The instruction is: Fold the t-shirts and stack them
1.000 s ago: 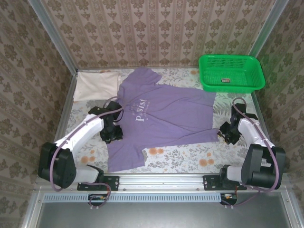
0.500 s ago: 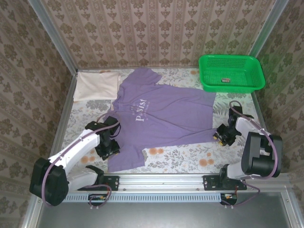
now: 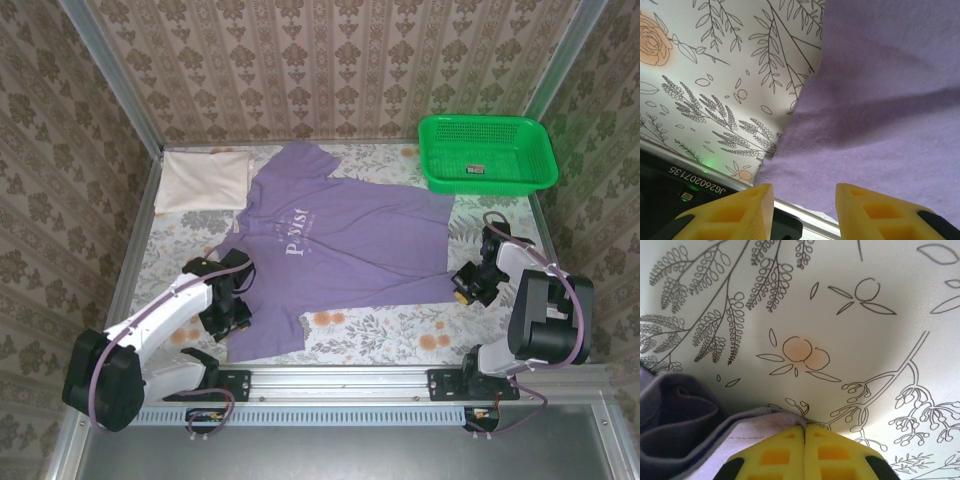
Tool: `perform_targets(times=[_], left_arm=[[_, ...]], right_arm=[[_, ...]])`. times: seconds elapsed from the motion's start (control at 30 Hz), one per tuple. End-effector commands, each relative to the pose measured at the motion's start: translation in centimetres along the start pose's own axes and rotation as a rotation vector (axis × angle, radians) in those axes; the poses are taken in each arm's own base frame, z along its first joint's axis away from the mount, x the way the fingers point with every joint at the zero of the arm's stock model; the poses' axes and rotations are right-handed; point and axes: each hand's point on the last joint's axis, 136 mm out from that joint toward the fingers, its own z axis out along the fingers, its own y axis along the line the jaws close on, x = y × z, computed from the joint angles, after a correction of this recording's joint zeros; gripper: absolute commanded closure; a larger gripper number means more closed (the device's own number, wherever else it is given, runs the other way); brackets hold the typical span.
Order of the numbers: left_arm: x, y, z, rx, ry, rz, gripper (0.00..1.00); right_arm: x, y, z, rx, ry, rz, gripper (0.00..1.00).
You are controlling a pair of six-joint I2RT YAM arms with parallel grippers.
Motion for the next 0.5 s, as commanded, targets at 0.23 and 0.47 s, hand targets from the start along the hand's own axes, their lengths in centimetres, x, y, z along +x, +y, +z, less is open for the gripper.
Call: perform_targets(times=[0.23, 0.47], left_arm=[[2.5, 2.3, 0.7, -0.131, 0.103, 0.053, 0.63], [3.5, 1.2, 1.8, -0.056, 0.146, 0.09, 0.71]], right_arm=[[0.7, 0.5, -0.6, -0.065, -0.054, 0.032, 1.0], [1.1, 0.7, -0.4, -0.085, -0.047, 0.027, 1.0]])
